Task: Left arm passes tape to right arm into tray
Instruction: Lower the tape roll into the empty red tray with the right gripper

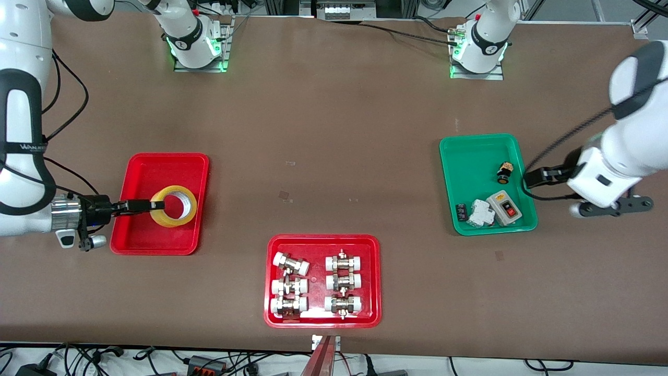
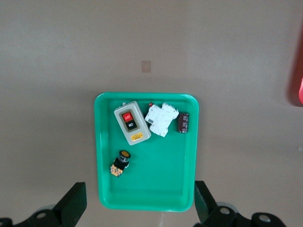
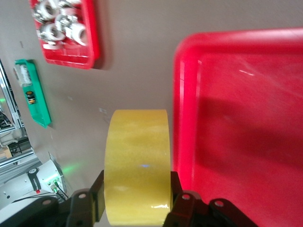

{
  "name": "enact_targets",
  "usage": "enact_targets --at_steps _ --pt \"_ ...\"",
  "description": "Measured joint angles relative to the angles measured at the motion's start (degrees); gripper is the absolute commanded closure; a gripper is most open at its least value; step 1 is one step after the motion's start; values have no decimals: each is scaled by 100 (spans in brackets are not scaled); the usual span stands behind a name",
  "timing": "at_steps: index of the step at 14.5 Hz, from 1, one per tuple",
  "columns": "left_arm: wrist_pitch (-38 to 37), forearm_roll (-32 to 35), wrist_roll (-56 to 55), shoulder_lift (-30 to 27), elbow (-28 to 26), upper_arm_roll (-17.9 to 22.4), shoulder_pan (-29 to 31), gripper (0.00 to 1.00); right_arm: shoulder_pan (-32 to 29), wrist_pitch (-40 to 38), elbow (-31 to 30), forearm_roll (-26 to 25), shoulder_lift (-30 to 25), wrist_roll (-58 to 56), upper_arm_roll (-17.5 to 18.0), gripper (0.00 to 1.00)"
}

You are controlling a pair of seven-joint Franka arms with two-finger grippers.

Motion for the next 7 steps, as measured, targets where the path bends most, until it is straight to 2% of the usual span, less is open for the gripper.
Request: enact_targets --at_steps 3,7 --pt "301 0 -285 -470 -664 -15 0 0 -163 -8 -7 -5 260 -270 2 69" --pt "392 0 -310 -541 -598 -2 77 0 -380 -175 -7 -11 376 -569 3 69"
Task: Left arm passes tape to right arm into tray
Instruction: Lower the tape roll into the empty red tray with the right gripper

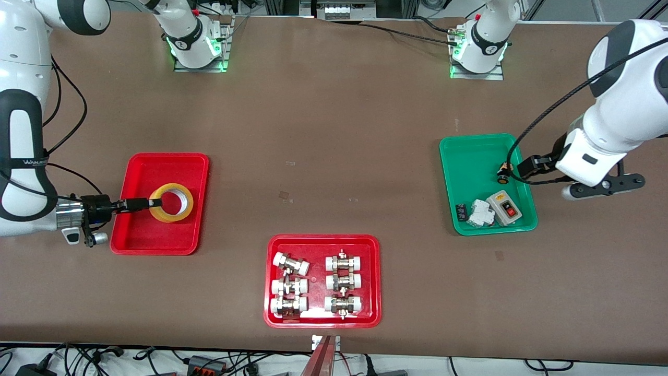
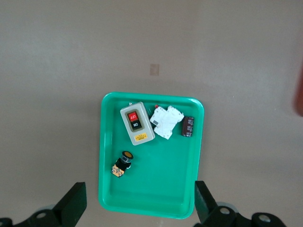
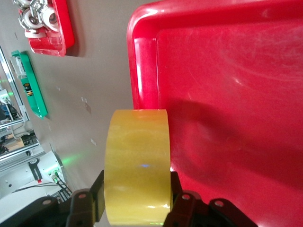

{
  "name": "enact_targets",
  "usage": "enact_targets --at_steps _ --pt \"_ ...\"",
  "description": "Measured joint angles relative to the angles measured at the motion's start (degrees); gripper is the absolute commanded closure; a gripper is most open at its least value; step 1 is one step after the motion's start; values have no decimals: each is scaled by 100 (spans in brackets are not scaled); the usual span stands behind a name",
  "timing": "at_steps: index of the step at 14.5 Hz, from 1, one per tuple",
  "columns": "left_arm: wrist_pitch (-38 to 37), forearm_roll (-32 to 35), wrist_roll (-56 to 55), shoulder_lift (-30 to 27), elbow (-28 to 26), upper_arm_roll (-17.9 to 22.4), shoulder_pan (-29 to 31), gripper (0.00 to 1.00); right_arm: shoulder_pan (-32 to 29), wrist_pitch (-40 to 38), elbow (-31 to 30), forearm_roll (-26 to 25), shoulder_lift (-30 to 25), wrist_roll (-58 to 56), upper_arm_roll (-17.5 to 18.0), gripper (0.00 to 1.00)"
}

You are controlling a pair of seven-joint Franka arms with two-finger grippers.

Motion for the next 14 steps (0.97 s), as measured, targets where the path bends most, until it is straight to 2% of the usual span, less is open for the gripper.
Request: enact_targets --at_steps 3,4,5,6,11,14 --pt "-69 0 0 -24 45 0 30 0 -36 -21 -5 -98 41 -240 1 69" --pt "-140 0 0 -48 74 -12 29 0 -49 -18 -5 -112 79 -321 1 66" --pt "-192 0 0 -74 104 -26 29 0 -61 -15 -5 -113 121 -377 1 39" --pt "-219 0 0 -102 131 -39 29 0 -70 -12 -5 -113 159 -404 1 0" --pt "-444 0 361 -163 432 -55 28 0 -85 113 -1 -123 210 -434 5 0" --pt "-493 -269 824 -164 549 -3 31 0 -84 323 9 -491 210 -463 33 0"
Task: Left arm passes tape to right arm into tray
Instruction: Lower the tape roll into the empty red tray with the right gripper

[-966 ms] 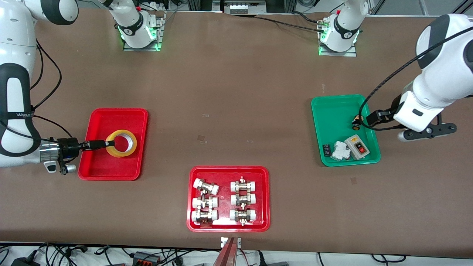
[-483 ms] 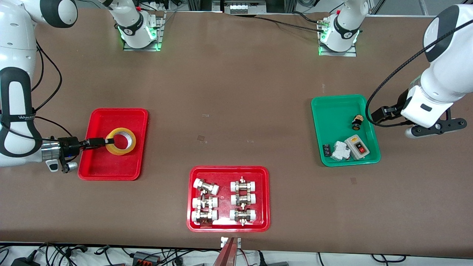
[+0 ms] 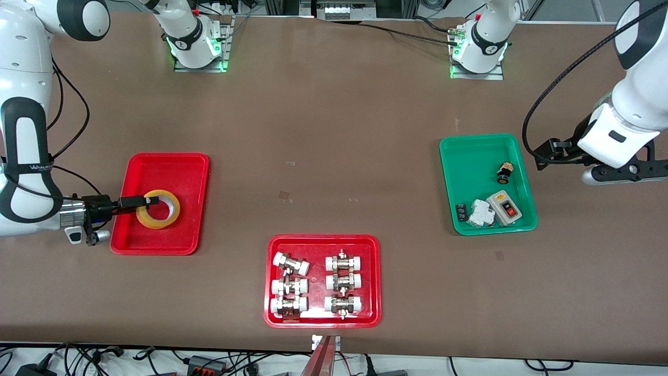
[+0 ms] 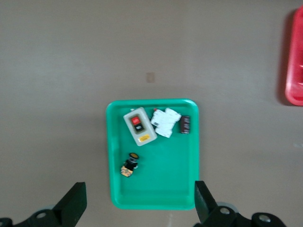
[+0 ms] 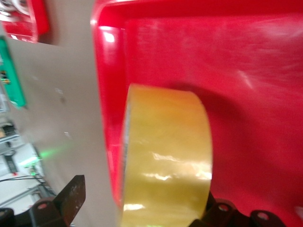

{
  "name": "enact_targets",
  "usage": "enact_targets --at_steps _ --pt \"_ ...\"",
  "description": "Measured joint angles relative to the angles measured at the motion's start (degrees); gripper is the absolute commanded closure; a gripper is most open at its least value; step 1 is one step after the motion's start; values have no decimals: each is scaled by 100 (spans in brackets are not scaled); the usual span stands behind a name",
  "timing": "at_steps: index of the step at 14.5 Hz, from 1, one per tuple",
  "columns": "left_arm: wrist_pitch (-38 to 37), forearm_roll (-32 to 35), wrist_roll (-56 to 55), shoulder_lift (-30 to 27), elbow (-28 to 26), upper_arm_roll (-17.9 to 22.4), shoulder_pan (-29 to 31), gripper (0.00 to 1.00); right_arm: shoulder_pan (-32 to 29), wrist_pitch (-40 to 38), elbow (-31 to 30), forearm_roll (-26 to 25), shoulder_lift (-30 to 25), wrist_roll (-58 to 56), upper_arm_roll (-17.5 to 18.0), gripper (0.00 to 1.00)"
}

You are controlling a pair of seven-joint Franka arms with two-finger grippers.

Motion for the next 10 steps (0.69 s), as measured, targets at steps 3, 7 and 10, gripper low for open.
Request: enact_targets --at_steps 3,7,10 --pt "-118 -356 178 -5 27 954 -796 0 24 94 -8 -156 1 -61 49 0" --pt "-353 -405 179 -163 -45 1719 -1479 0 164 338 -8 -438 0 -152 67 0" --pt "-18 -416 179 -596 -710 1753 -1476 0 399 685 5 -1137 -25 -183 97 0"
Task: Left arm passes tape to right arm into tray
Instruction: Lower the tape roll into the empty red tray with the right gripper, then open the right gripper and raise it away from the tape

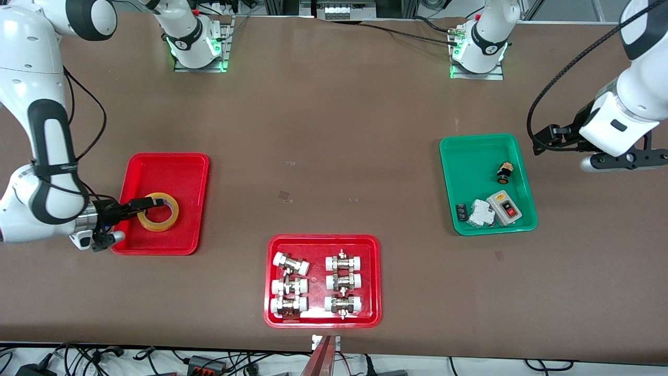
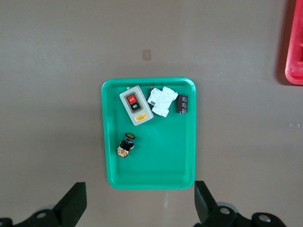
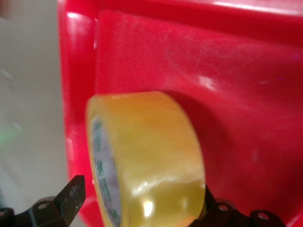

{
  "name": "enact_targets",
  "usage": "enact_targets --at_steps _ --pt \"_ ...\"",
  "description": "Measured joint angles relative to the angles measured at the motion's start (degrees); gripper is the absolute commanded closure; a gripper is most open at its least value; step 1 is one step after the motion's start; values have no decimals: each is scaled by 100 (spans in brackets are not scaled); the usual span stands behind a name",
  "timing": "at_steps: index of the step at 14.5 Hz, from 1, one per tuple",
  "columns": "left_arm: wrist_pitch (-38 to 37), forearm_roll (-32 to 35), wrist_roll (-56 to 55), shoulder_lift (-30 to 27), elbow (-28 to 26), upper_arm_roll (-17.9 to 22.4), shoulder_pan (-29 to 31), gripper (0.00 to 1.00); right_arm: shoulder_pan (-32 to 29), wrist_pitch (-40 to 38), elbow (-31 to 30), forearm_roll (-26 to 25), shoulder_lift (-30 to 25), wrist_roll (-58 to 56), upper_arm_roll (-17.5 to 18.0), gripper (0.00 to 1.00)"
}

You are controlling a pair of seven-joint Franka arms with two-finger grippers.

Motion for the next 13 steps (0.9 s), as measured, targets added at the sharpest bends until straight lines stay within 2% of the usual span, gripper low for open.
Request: enact_targets --at_steps 3,7,13 --pt "341 -39 0 -349 -543 19 5 0 358 129 33 -689 -161 111 3 0" --pt "481 -225 5 -415 -641 100 15 0 670 111 20 -1435 -527 918 3 0" --pt "587 -235 11 -415 -641 98 6 0 664 -36 22 -1562 -1137 985 -46 0"
